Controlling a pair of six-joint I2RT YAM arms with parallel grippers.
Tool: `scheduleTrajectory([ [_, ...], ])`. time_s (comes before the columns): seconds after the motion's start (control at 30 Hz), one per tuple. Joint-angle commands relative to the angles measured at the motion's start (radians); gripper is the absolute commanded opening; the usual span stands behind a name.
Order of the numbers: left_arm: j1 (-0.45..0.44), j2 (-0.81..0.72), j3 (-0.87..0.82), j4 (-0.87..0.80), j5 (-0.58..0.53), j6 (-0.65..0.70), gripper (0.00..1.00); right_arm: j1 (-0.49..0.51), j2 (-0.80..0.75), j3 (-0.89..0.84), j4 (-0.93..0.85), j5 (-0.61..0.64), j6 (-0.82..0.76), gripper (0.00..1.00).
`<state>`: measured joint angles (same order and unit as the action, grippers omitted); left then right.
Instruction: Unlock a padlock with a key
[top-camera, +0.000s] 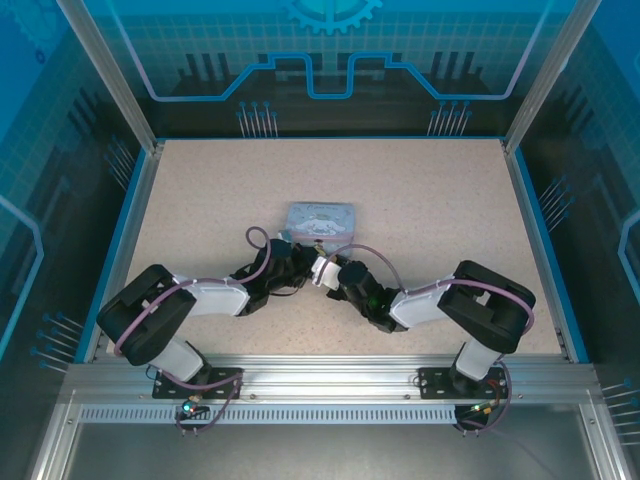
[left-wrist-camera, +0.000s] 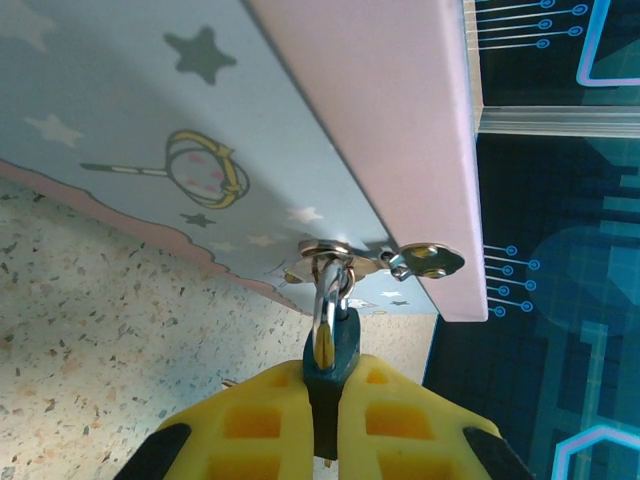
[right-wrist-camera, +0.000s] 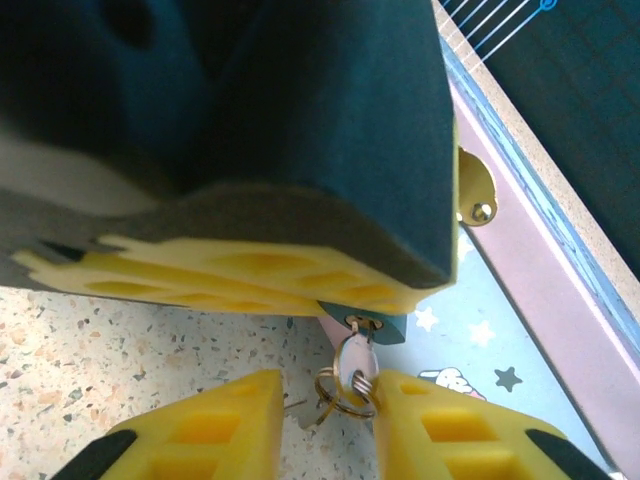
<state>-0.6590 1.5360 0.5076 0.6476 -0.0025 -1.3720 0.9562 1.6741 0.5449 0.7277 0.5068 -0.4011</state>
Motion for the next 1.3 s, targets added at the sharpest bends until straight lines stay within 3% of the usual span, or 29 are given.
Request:
scheduleTrajectory([
  [0.0, 0.004, -0.031, -0.007, 0.026, 0.016, -0.005, 0.0, -0.015, 0.012, 0.029, 0.038, -0.024, 0.009, 0.27],
  [0.4, 0.003, -0.022, -0.013, 0.032, 0.023, -0.008, 0.0, -0.034, 0.006, 0.053, 0.038, -0.073, 0.034, 0.22],
  [0.9, 0.003, 0.004, -0.022, 0.052, 0.025, -0.018, 0.0, -0.034, -0.002, 0.064, 0.033, -0.087, 0.046, 0.27],
  [1.27, 0.003, 0.021, -0.035, 0.076, 0.024, -0.031, 0.0, -0.039, -0.002, 0.061, 0.046, -0.101, 0.052, 0.01],
])
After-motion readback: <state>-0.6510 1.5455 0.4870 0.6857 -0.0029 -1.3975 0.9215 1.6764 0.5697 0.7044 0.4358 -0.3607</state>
